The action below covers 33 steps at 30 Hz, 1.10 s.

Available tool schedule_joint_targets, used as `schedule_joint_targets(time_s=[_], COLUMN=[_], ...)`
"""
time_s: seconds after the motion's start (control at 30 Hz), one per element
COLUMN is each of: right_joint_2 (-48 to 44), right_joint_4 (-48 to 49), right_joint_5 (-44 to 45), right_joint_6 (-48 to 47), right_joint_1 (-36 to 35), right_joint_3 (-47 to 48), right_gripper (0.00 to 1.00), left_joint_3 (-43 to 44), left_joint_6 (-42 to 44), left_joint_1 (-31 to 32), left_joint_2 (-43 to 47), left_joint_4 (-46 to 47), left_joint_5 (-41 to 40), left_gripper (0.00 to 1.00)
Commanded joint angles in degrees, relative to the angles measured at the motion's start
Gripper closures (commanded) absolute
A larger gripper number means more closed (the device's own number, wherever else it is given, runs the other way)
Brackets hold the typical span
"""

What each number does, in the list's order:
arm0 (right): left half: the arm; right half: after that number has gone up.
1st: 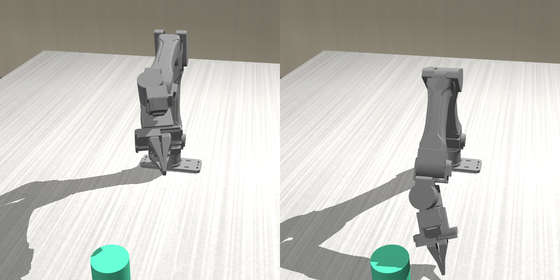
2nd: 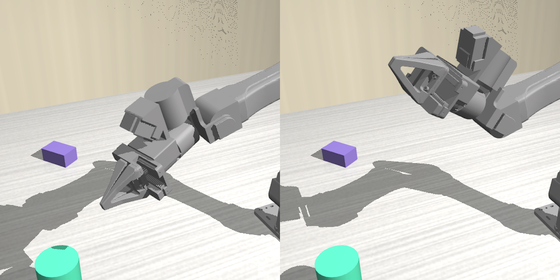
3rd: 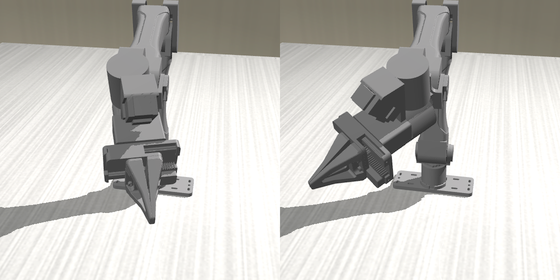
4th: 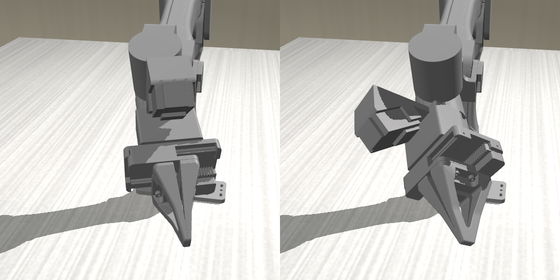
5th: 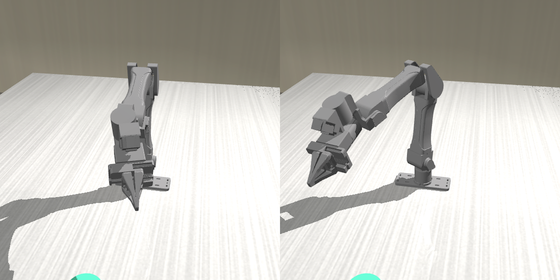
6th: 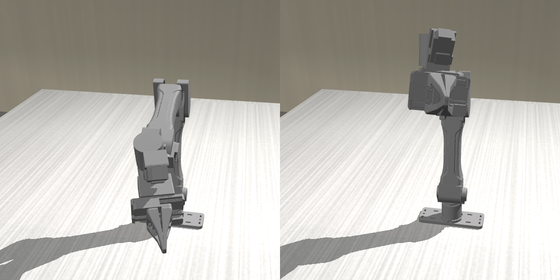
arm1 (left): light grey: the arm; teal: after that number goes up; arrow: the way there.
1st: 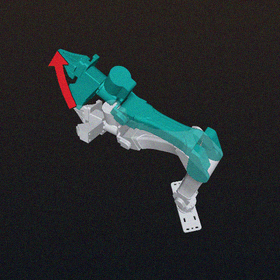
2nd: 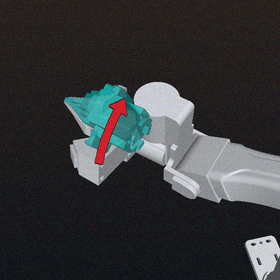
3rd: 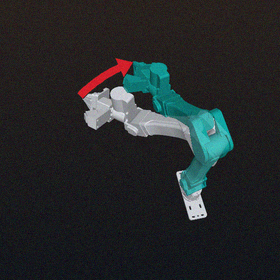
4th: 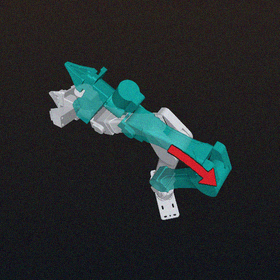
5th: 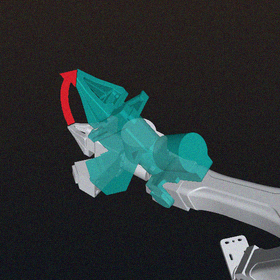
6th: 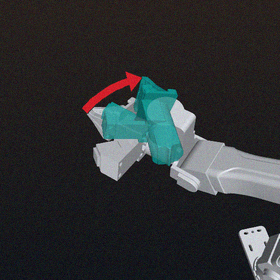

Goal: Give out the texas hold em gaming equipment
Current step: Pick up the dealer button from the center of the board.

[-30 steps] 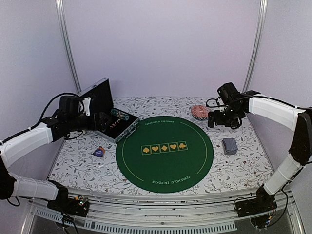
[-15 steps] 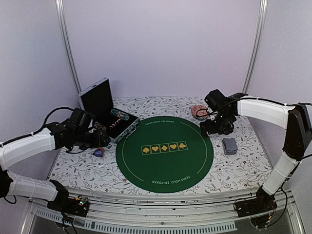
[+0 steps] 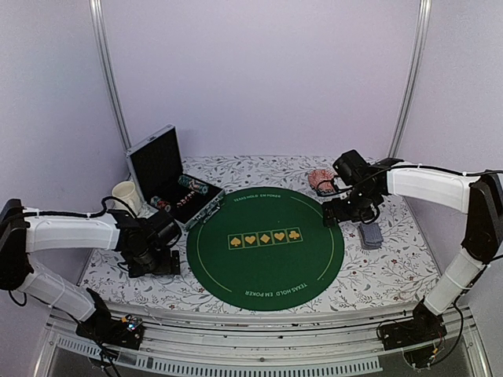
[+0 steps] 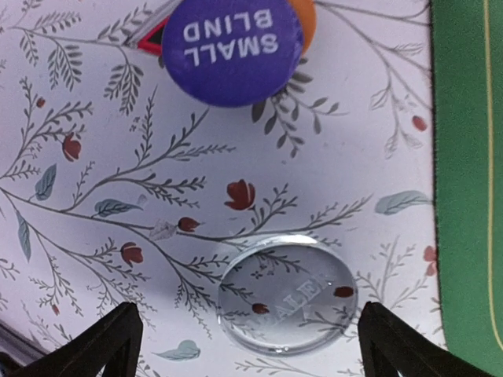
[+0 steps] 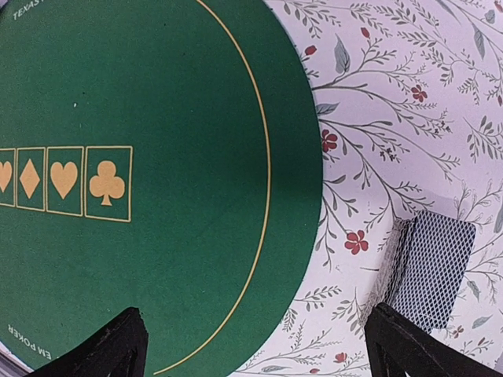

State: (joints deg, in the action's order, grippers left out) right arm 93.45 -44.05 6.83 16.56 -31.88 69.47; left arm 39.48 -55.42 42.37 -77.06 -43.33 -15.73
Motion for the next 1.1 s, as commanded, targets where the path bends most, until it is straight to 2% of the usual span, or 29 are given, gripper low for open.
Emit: schedule_joint_targets(time_s=[0.0,0.43,0.57,0.7,0.87,1.07], right_joint_2=[-0.9,-1.3,-1.0,-1.3,-1.3,-1.9], right_joint_4=[1.4,2.3,2.2,2.1,1.9,1.6], right_joint_5=[-0.5,-1.3,-1.7,-1.6,-2.2,-2.9], right_joint_6=[-0.7,-0.6,-0.6,-0.7,-0.6,-0.4], right_joint_1=[-0.5,-0.5,-0.5,-0.5,-0.5,-0.5], right_joint_3=[-2.2,-2.9,-2.7,-2.6,-2.2,-2.0], right_gripper=[0.01,0.01,0.01,0.01,0.01,0.01], left_joint_3=[-2.8,-5.3,-5.8,-6.8,-6.8,-5.3], left_joint_6=[-1.2,1.7,1.9,1.3,1.7,2.9], left_joint_1=[0.6,0.2,0.0,0.0,0.0,0.0], left_joint_2=[-1.9,-3.8,-4.3,-4.4,-4.4,-2.5], left_joint_4=[2.6,9.1,10.0,10.2,10.5,8.2], left_joint_5=[2.8,5.7,5.6,6.1,6.1,4.7], left_gripper=[0.02,0.03,0.07,0.21,0.49,0.69])
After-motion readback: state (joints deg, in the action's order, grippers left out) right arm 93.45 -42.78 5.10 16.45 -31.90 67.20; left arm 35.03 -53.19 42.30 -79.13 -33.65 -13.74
